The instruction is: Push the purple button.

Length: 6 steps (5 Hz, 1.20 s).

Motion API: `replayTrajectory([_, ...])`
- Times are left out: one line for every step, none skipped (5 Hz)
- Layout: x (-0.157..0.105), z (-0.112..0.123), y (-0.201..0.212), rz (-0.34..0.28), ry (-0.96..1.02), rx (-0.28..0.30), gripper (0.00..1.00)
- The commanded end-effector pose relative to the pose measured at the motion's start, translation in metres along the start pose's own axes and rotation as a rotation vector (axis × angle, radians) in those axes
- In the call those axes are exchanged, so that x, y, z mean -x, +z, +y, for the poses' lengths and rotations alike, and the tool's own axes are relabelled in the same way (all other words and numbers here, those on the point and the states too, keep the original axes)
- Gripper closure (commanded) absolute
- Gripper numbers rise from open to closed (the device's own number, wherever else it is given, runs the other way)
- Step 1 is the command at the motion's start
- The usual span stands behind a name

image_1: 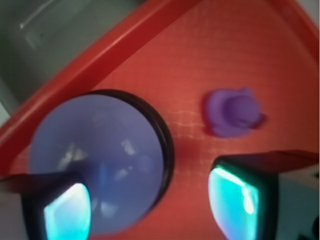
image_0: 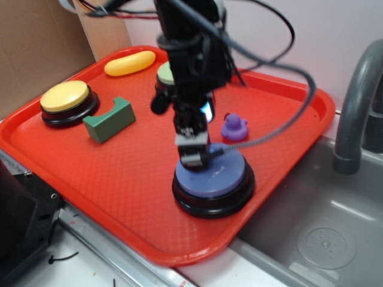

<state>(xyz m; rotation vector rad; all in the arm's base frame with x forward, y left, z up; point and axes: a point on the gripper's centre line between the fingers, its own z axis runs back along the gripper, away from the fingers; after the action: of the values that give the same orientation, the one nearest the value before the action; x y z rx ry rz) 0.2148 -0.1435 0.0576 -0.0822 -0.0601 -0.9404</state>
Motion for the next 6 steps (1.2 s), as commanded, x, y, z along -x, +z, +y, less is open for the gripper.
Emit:
replayTrajectory([-0.013, -0.017, -0.009, 0.015, -0.115, 0.002, 0.00])
replayTrajectory([-0.012, -0.016, -0.003, 0.017, -0.115, -0.013, 0.00])
replayTrajectory([-0.007, -0.014, 0.015, 0.006, -0.094, -0.050, 0.00])
replayTrajectory([0.003, -0.011, 0.037, -0.004, -0.050, -0.093, 0.00])
replayTrajectory([0.009, -0.010, 0.047, -0.008, -0.029, -0.107, 0.00])
replayTrajectory([0.012, -0.011, 0.054, 0.000, -0.020, -0.109, 0.00])
